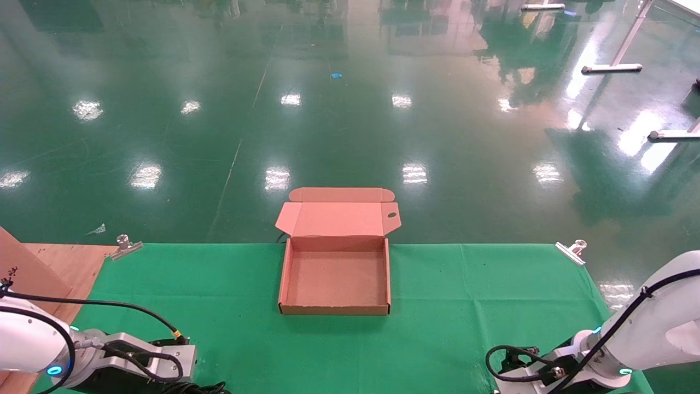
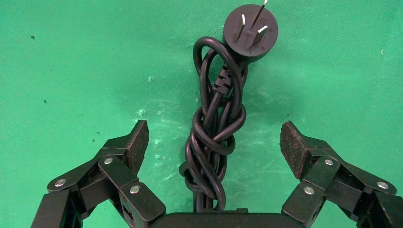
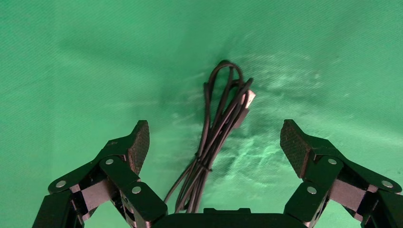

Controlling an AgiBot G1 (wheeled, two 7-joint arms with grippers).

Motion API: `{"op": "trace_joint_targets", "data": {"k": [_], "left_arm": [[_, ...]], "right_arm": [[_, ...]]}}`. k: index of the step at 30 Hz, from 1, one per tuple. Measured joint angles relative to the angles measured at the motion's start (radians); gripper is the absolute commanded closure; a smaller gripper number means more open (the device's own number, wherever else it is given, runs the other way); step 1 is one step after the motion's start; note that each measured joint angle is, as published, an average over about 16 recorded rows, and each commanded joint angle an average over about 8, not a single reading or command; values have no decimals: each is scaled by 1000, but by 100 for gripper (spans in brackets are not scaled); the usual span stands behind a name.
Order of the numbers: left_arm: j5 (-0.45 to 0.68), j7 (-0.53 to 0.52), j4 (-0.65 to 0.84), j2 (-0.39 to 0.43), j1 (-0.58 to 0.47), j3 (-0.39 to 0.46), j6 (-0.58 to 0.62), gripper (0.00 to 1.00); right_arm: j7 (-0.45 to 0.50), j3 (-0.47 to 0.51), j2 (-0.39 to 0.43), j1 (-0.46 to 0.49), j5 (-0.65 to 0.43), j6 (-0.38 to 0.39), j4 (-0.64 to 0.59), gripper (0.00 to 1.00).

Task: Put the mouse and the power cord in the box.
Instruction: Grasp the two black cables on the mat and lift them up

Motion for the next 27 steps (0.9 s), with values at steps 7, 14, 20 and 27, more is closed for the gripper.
{"op": "trace_joint_targets", "data": {"k": [7,14,20,27], "left_arm": [[1,20,38,10,-9,1,-5,100],[11,28,65,25,-16,7,-14,100],[20,26,82,40,-19,13,-19,100],[28,29,94,51,-18,19,-15,100]], "right_arm": [[-38,6,-14,11,9,12,-54,100],[-65,6,-21,22,8,18,-90,100],[-81,4,-27,29,6,23,-111,100],[-91,5,-33,37,7,24,-128,100]]}}
